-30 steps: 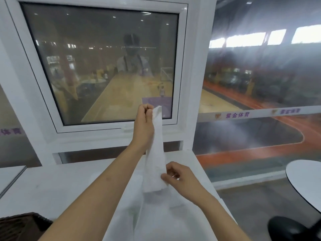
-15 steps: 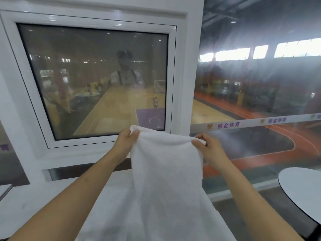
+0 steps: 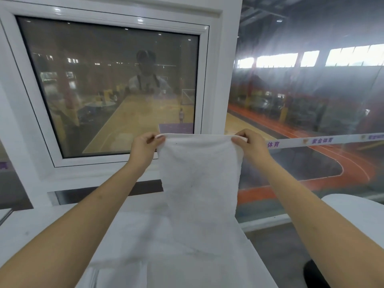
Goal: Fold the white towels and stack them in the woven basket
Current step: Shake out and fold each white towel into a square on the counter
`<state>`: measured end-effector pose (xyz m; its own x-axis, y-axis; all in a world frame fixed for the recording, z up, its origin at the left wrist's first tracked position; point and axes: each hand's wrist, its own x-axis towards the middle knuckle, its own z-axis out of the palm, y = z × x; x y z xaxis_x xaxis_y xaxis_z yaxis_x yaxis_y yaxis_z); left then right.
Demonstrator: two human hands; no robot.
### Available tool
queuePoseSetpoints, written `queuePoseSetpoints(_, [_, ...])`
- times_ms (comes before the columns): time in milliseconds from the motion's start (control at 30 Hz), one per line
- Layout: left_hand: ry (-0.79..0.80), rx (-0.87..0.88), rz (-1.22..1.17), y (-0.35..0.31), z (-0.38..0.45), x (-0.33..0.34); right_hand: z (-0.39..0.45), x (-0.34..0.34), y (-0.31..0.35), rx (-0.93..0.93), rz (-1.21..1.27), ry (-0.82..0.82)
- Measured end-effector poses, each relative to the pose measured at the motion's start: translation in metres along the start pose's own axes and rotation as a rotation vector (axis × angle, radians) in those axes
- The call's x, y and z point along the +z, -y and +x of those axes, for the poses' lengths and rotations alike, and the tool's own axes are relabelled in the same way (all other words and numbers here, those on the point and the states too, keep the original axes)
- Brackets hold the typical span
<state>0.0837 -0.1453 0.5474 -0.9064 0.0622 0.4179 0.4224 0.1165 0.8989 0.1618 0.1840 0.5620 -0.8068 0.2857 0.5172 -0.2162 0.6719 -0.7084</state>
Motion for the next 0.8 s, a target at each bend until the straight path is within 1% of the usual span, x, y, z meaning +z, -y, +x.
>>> queuePoseSetpoints(167, [0.056,0.025,-0.029,0.001,-0.061,0.000,-0.062,-0.033,-0.005,0.017,0.001,0.088])
queuePoseSetpoints(267, [0.132,-0.006,0.007,0.016,-0.113,0.005,-0.115,-0.044,-0.028,0.068,0.031,0.175])
queuePoseSetpoints(333, [0.171,-0.066,0.031,0.032,-0.152,0.010,-0.153,-0.047,-0.053,0.115,0.056,0.235])
queuePoseSetpoints(433, [0.185,-0.151,0.079,0.060,-0.219,0.020,-0.212,-0.046,-0.095,0.166,0.019,0.306])
queuePoseSetpoints(567, [0.231,-0.291,0.078,0.088,-0.309,0.039,-0.298,-0.049,-0.144,0.265,0.069,0.443])
queuePoseSetpoints(700, [0.209,-0.400,0.115,0.104,-0.394,0.057,-0.374,-0.061,-0.183,0.354,0.126,0.554])
queuePoseSetpoints(800, [0.179,-0.467,0.155,0.110,-0.449,0.067,-0.416,-0.070,-0.204,0.415,0.138,0.634])
